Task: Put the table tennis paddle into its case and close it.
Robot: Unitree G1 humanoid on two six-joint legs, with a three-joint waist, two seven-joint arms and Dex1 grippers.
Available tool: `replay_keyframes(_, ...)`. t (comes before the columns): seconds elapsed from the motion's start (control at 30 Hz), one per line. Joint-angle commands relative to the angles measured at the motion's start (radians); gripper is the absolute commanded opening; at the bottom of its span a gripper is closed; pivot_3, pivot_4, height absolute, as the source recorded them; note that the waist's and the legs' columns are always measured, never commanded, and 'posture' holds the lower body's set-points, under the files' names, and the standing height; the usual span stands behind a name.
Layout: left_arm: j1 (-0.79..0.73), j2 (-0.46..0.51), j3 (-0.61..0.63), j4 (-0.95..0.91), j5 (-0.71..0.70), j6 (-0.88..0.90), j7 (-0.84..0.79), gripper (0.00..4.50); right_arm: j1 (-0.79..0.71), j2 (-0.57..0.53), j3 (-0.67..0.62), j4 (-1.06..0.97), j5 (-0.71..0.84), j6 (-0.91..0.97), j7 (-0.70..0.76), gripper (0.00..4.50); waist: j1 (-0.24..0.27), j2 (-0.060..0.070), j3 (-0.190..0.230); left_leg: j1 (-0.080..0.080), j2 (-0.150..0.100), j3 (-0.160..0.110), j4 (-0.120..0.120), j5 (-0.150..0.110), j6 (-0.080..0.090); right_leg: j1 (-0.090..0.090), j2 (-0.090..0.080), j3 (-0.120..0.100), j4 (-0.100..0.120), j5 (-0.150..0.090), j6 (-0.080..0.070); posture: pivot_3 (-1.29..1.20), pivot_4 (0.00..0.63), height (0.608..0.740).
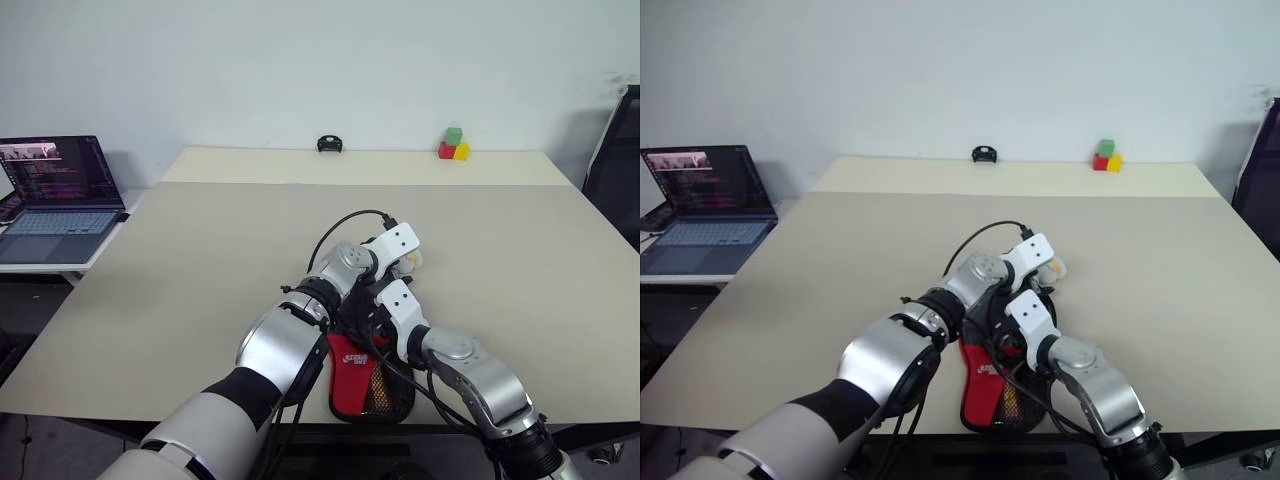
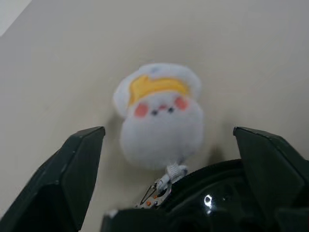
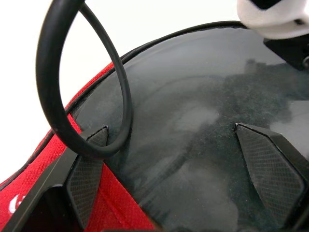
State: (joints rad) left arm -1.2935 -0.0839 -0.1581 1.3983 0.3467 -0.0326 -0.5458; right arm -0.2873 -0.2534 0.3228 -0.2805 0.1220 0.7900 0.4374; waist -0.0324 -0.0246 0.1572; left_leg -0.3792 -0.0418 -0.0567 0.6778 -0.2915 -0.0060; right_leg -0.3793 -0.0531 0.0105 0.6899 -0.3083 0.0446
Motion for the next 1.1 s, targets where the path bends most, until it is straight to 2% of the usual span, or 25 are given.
replay_keyframes(0.03, -0.026, 0.018, 0.024, -0.034, -0.025, -0.032, -0.02, 4.46, 0.029, -0.006, 0.047, 0.12, -0.001, 0.059, 0.023, 4.5, -0.001, 0.0, 0.0, 0.001, 0.0, 0.0, 0.0, 0.0, 0.0, 0.0, 0.0, 0.0, 0.0, 0.0, 0.0, 0.0, 0.15, 0.74)
replay_keyframes(0.37, -0.02, 0.177, 0.043, -0.047, -0.025, -0.077, 0.03, 4.46, -0.01, -0.009, 0.031, 0.176, -0.005, 0.031, 0.046, 4.5, -0.004, 0.0, 0.0, 0.011, 0.001, 0.0, -0.001, 0.0, 0.0, 0.008, 0.001, 0.001, 0.002, 0.0, 0.0, 0.0, 0.15, 0.74)
replay_keyframes(0.47, 0.001, 0.304, 0.038, -0.061, -0.018, -0.119, 0.02, 4.46, -0.024, -0.014, 0.029, 0.193, -0.01, 0.02, 0.055, 4.5, -0.007, 0.0, 0.0, 0.012, 0.001, 0.001, -0.001, 0.0, 0.0, 0.009, 0.001, 0.001, 0.002, 0.0, 0.0, 0.0, 0.15, 0.74)
replay_keyframes(0.6, 0.05, 0.413, 0.086, -0.092, -0.082, -0.153, -0.065, 4.46, -0.034, -0.026, 0.013, 0.205, -0.006, 0.013, 0.072, 4.5, -0.008, 0.0, 0.0, 0.013, 0.002, 0.001, -0.002, 0.0, 0.0, 0.009, 0.001, 0.001, 0.002, 0.0, 0.0, 0.0, 0.15, 0.74)
replay_keyframes(0.7, 0.09, 0.457, 0.123, -0.134, -0.14, -0.168, -0.153, 4.46, -0.036, -0.038, 0.003, 0.211, -0.004, 0.005, 0.085, 4.5, 0.0, -0.001, 0.0, 0.013, 0.002, 0.0, -0.002, 0.0, 0.0, 0.007, 0.001, 0.0, 0.0, 0.0, 0.0, 0.0, 0.15, 0.74)
replay_keyframes(0.83, 0.213, 0.512, 0.182, -0.312, -0.281, -0.156, -0.399, 4.46, -0.04, -0.056, -0.015, 0.191, 0.005, 0.016, 0.109, 4.5, 0.004, -0.002, 0.0, 0.012, 0.001, -0.001, -0.002, 0.0, 0.0, 0.007, 0.0, 0.001, -0.001, 0.0, 0.0, 0.0, 0.15, 0.74)
replay_keyframes(0.93, 0.36, 0.532, 0.183, -0.589, -0.39, -0.033, -0.561, 4.46, -0.043, -0.071, -0.035, 0.153, 0.031, 0.032, 0.134, 4.5, 0.003, -0.002, 0.0, 0.012, 0.002, -0.002, -0.002, 0.0, 0.0, 0.007, 0.0, 0.002, -0.003, 0.0, 0.0, 0.0, 0.15, 0.74)
replay_keyframes(1.0, 0.459, 0.547, 0.169, -0.786, -0.448, 0.08, -0.62, 4.46, -0.042, -0.079, -0.057, 0.112, 0.066, 0.053, 0.155, 4.5, 0.004, -0.002, 0.0, 0.011, 0.002, -0.002, -0.003, 0.0, 0.0, 0.007, 0.0, 0.002, -0.004, 0.0, 0.0, 0.0, 0.15, 0.74)
replay_keyframes(1.1, 0.561, 0.566, 0.134, -0.976, -0.47, 0.178, -0.642, 4.46, -0.035, -0.084, -0.102, 0.047, 0.139, 0.098, 0.192, 4.5, 0.005, -0.002, 0.0, 0.005, 0.002, -0.003, -0.003, -0.001, 0.0, 0.007, 0.0, 0.001, -0.007, 0.0, 0.0, 0.0, 0.15, 0.74)
